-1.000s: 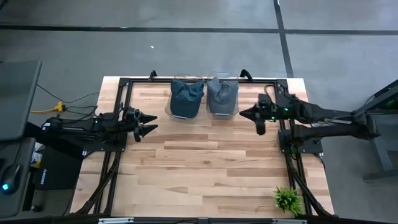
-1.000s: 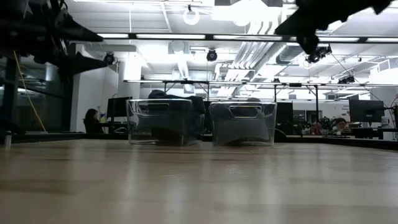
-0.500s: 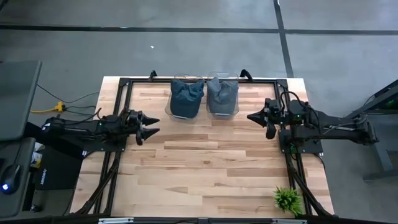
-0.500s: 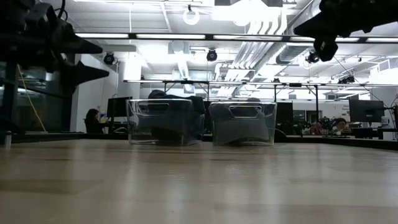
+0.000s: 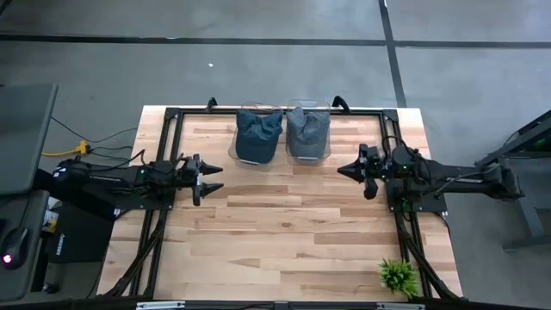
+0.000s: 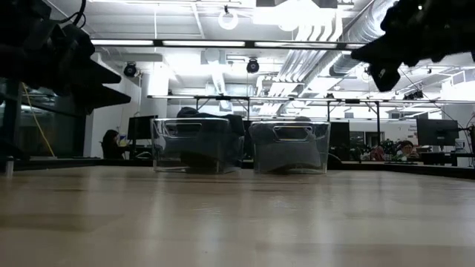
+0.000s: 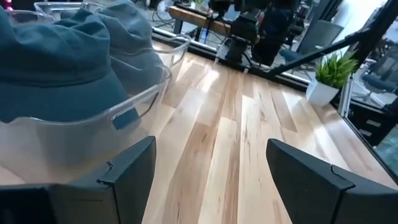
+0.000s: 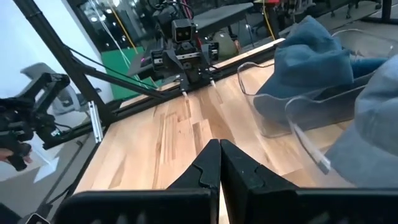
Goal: Pick & Place hat
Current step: Return to Home Position
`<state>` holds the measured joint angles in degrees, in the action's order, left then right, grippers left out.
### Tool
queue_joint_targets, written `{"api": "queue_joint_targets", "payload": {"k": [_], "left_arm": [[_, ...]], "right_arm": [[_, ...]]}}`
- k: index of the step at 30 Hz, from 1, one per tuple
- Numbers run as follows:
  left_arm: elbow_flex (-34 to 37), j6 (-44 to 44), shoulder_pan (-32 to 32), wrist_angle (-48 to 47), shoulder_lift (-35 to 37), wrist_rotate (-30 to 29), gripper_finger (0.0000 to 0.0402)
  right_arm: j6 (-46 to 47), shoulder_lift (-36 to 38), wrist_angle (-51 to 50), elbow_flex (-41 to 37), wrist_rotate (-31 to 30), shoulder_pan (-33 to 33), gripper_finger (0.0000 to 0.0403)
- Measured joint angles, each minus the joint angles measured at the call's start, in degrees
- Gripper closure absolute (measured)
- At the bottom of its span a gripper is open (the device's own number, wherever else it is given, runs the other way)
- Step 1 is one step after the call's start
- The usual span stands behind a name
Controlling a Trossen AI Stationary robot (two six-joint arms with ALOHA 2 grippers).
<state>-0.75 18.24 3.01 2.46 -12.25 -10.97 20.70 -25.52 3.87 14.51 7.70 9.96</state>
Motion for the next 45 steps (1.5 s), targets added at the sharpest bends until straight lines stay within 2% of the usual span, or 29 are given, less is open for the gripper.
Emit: {"api": "queue_joint_targets", "payload": {"k": [11,16,21,27,34,38,45], "left_arm": [[0.0,-4.3,0.0,0.5,0.0,-0.1,0.0115],[0.0,-6.6,0.0,0.4,0.0,-0.9,0.0115],[0.0,-9.3,0.0,0.5,0.0,-4.5,0.0115],[0.0,-9.2,0.0,0.6,0.0,-4.6,0.0115],[0.0,-9.0,0.0,0.6,0.0,-4.2,0.0115],[0.0,-9.0,0.0,0.6,0.0,-4.2,0.0115],[0.0,-9.0,0.0,0.6,0.0,-4.1,0.0115]], "right_arm": [[4.5,3.6,15.1,-13.5,-1.4,-2.5,0.0403],[1.4,4.2,12.3,-13.8,-3.9,-3.6,0.0403],[-0.6,4.2,11.0,-13.7,-5.7,-3.5,0.0402],[-0.7,4.2,7.9,-13.7,-5.8,-3.5,0.0402],[-2.1,4.2,6.2,-13.7,-3.4,-3.5,0.0402],[-7.3,4.2,6.9,-13.7,-1.3,-3.5,0.0402],[-8.9,4.2,6.8,-13.7,-1.1,-3.5,0.0402]]}}
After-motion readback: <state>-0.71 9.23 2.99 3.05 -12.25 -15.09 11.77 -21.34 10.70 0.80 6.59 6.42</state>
